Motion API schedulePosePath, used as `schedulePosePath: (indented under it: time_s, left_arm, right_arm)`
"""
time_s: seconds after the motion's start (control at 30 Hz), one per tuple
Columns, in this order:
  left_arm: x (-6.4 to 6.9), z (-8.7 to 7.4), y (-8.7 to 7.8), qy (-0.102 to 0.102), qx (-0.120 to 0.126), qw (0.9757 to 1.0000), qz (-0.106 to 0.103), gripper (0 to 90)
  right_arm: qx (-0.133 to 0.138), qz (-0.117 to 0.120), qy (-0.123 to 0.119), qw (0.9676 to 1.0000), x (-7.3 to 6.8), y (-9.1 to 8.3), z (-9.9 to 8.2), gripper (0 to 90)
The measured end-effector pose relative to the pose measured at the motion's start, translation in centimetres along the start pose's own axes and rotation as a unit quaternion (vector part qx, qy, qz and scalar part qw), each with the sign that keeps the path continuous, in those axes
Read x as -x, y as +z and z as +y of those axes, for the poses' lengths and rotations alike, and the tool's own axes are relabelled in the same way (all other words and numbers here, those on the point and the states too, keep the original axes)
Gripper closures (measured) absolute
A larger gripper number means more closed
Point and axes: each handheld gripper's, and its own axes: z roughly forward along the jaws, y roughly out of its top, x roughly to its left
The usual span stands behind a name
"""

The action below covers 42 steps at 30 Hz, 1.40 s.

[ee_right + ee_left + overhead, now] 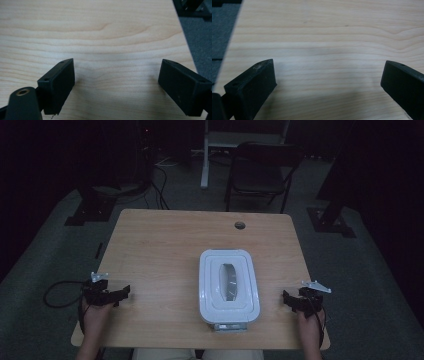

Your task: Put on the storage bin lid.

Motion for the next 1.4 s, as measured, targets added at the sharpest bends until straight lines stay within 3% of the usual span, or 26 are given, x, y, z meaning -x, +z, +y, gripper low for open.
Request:
schedulePosePath:
  time_s: [0.17, 0.37, 0.73, 1.4]
  left_arm:
    - [-0.2, -0.3, 0.0, 0.005, -0.008, 0.9999, 0.012, 0.6]
    - [0.2, -0.7, 0.3, 0.026, -0.011, 0.9989, 0.037, 0.6]
    - [0.6, -0.9, 0.3, 0.006, -0.004, 0.9983, 0.058, 0.7]
    - [0.7, -1.0, 0.3, -0.010, -0.003, 0.9973, 0.073, 0.7]
  right_arm:
    - [-0.003, -0.003, -0.003, 1.0000, -0.1, 0.1, 0.0, 12.9]
    - [-0.003, -0.004, -0.003, 1.0000, -0.1, 0.1, 0.0, 12.8]
    - [-0.003, -0.004, -0.003, 1.0000, 0.0, 0.1, 0.0, 12.7]
    - [-0.003, -0.008, 0.001, 1.0000, 0.0, 0.2, 0.1, 12.6]
